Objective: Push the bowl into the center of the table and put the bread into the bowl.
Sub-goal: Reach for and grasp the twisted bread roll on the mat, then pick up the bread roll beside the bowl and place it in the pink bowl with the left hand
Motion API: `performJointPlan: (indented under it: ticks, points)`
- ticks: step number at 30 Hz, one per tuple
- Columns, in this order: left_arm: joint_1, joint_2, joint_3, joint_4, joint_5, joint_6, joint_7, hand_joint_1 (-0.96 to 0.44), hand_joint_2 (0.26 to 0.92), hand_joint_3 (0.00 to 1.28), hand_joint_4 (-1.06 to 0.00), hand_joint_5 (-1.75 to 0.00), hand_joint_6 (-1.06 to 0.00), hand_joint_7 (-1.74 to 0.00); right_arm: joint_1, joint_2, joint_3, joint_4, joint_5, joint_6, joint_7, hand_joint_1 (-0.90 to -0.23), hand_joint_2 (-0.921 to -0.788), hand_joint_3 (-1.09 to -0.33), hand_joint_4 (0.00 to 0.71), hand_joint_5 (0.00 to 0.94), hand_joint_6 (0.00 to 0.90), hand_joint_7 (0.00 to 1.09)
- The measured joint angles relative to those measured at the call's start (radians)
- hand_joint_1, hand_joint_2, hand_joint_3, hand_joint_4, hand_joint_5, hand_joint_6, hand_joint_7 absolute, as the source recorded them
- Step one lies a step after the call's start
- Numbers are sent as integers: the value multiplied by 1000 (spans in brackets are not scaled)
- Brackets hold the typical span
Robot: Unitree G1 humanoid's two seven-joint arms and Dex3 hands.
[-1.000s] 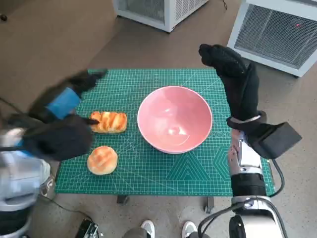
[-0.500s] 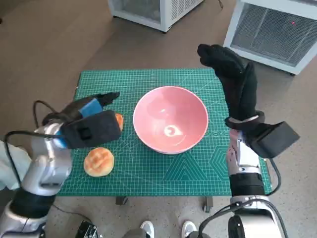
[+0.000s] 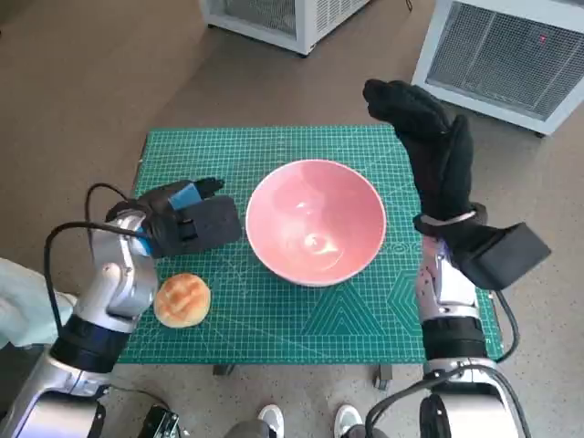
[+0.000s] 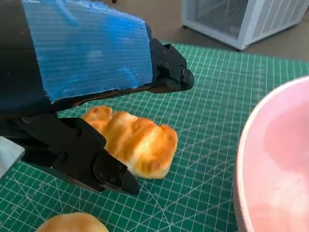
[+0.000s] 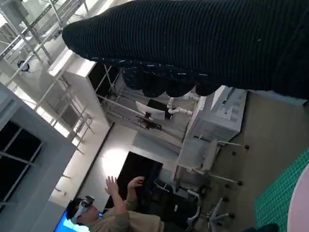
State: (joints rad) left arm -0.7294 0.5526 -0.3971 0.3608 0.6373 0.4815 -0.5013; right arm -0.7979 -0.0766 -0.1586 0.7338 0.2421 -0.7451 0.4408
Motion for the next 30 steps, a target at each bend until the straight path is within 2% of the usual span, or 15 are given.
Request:
performJointPlan:
  ticks: [1,2,3,4,5,7,10,13,24,30]
  points:
    - [-11,-6,-8,34,6,-5,9,58,795,23,-500,-177,-528,-45,0,0,1,-1,0,0,0,-712,-921,-773,224,1,113,478]
    - [-20,-11,-17,67,15,-18,26,68,804,22,-557,-297,-585,-36,0,2,2,-3,0,0,1,-712,-921,-773,224,1,113,479]
    - [-24,-14,-23,90,21,-29,38,181,823,65,-623,-614,-670,-55,0,2,2,-5,0,0,1,-711,-921,-773,224,0,113,479]
    - [-28,-16,-28,117,25,-48,59,221,838,67,-644,-728,-701,-62,1,3,2,-8,1,0,1,-711,-921,-773,223,0,112,479]
    - [-29,-17,-31,140,28,-66,78,279,859,68,-678,-892,-779,-92,1,2,2,-12,2,0,1,-710,-921,-773,223,0,112,480]
    - [-30,-18,-35,179,30,-102,116,330,876,68,-710,-1032,-846,-123,1,2,2,-17,8,0,1,-709,-921,-773,223,0,111,481]
    - [-32,-18,-37,218,33,-148,159,111,894,55,-711,-1216,-788,-618,4,1,1,-22,12,0,1,-706,-921,-774,223,0,111,482]
    - [-32,-16,-37,240,33,-195,190,31,900,51,-697,-1284,-777,-804,8,1,2,-25,20,1,2,-704,-921,-773,224,0,110,484]
    - [-33,3,-24,214,31,-230,170,3,909,55,-657,-1350,-774,-853,9,1,5,-26,29,1,8,-696,-921,-773,223,0,108,487]
    - [-22,36,25,91,18,-213,131,2,902,57,-709,-1267,-732,-931,10,2,6,-27,30,1,11,-695,-921,-774,223,0,107,489]
